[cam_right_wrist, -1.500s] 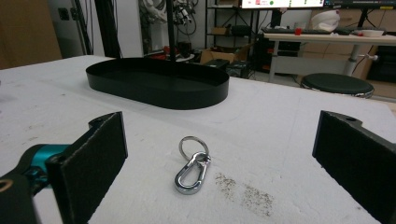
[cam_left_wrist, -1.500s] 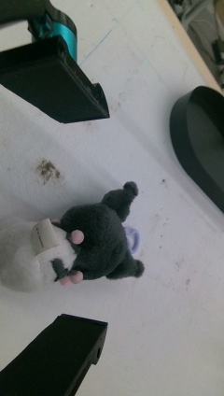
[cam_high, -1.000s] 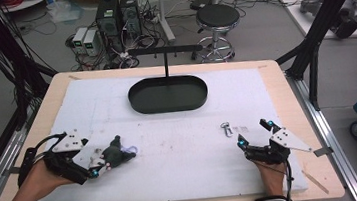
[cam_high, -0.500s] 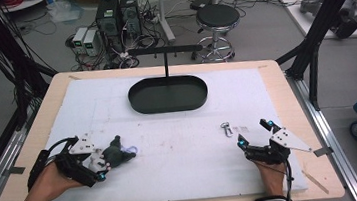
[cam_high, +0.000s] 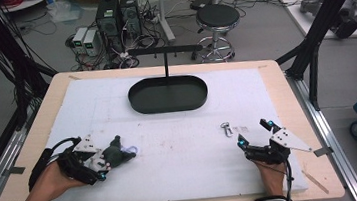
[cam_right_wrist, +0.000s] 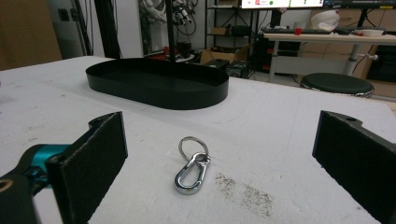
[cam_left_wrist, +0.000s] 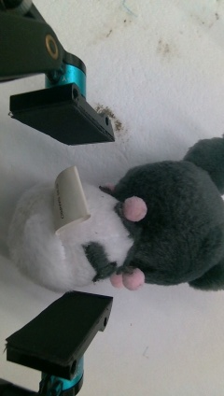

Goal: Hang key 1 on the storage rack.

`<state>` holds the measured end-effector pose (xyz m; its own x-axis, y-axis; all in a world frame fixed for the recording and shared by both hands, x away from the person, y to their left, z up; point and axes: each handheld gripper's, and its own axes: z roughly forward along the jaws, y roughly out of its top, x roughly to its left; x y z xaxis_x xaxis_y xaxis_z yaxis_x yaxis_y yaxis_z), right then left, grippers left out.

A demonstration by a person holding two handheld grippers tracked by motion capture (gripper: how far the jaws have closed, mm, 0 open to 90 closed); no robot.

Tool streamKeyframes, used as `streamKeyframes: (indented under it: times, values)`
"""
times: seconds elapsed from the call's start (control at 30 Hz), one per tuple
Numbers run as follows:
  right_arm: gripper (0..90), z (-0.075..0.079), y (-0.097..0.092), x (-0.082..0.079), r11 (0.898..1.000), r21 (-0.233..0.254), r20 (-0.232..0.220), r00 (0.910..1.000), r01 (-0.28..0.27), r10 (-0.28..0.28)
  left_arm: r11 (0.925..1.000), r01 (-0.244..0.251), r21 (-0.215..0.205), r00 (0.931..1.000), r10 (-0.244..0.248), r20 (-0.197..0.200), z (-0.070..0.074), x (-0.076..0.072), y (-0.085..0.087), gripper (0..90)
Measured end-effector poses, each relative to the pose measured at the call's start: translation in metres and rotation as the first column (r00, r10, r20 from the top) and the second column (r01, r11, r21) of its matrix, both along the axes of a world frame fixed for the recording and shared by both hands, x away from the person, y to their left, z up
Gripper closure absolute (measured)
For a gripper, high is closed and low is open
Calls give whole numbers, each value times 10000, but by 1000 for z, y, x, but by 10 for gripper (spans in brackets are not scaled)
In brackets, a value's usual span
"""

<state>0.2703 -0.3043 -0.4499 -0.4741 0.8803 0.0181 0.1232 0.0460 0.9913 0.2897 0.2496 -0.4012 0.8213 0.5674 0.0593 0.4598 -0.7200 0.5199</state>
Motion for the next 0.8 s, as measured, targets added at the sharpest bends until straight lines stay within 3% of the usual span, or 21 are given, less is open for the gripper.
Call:
streamKeyframes:
  times: [0.2,0.43,0.63,0.8]
  values:
    - [24,0,0,0,10000,-2,1,10000,7,-7,9997,65,224,9998,-60,-183,-1,1,-3,245]
    - [24,0,0,0,10000,-7,4,10000,4,-4,9997,164,198,9992,-156,-361,-1,1,-4,436]
    - [24,0,0,0,10000,-11,6,10000,3,-3,9996,104,267,9997,-98,-216,0,-1,-6,493]
    - [24,0,0,0,10000,-32,8,10000,-7,7,9999,-105,21,9999,105,23,2,-1,-4,518]
